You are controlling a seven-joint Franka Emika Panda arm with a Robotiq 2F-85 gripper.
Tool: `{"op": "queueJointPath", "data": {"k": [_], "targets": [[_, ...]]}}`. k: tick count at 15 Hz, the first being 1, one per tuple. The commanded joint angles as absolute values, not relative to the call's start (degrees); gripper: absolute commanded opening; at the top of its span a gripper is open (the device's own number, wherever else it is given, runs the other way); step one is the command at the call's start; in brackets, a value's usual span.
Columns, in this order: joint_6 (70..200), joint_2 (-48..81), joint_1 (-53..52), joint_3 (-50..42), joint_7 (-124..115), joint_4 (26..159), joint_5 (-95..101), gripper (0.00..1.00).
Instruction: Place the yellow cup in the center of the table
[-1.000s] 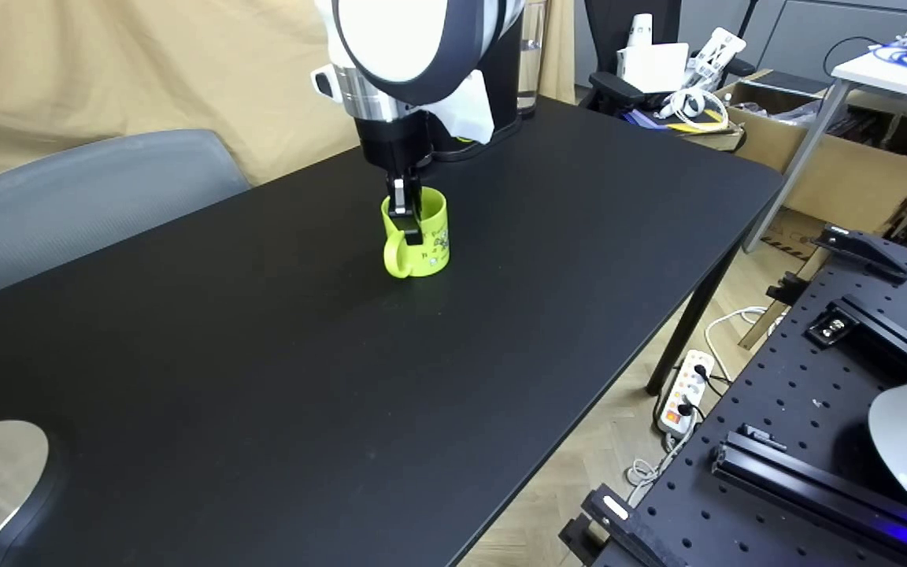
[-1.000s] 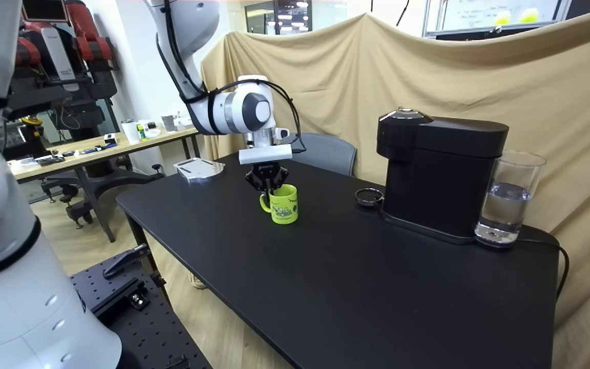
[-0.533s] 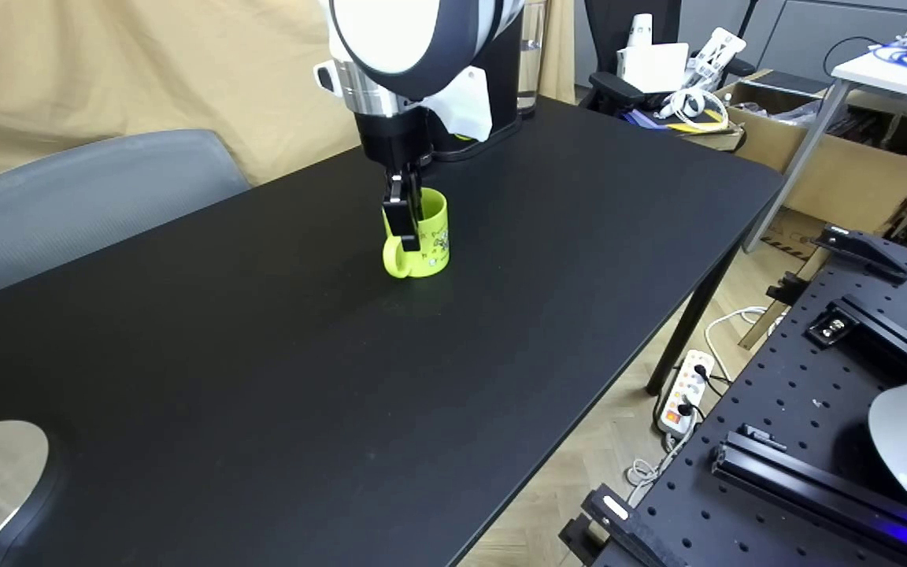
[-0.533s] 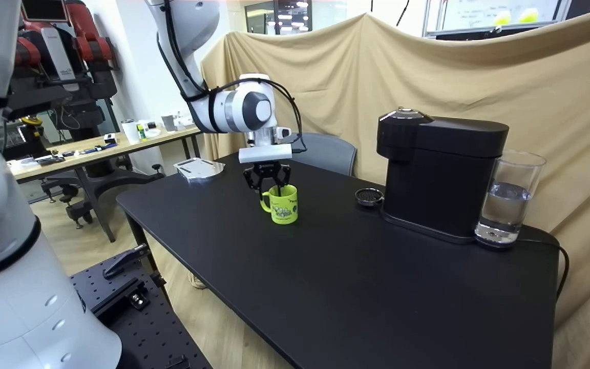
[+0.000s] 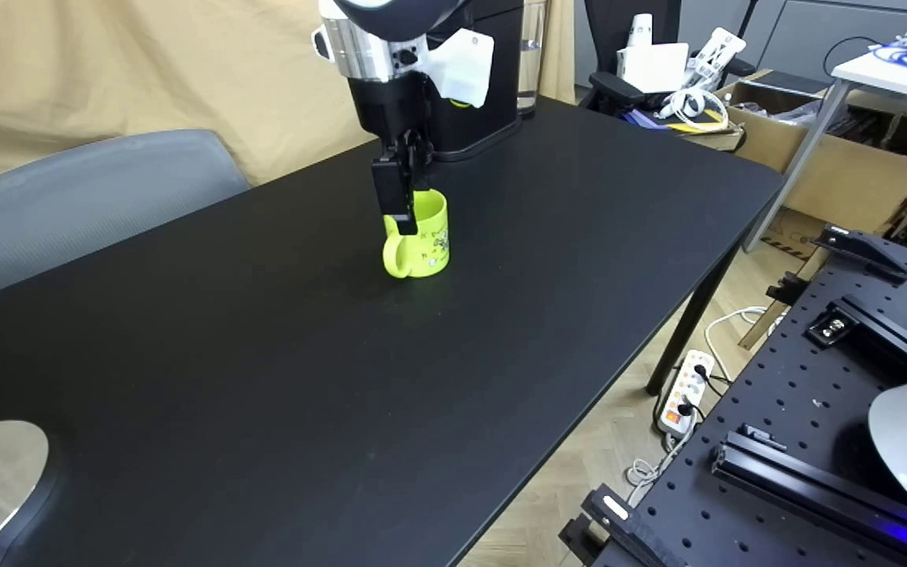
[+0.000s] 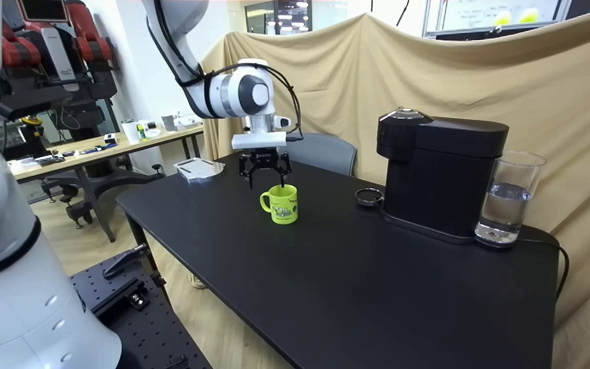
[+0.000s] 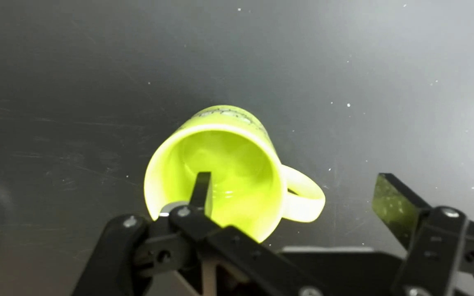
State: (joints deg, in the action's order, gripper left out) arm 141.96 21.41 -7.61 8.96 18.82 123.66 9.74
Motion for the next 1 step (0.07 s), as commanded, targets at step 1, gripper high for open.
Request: {"op": "queueJointPath", "data": {"k": [1], "targets": [[135.79,16.82,-7.83,9.25,14.89,124.99,8.0,1.0]]}}
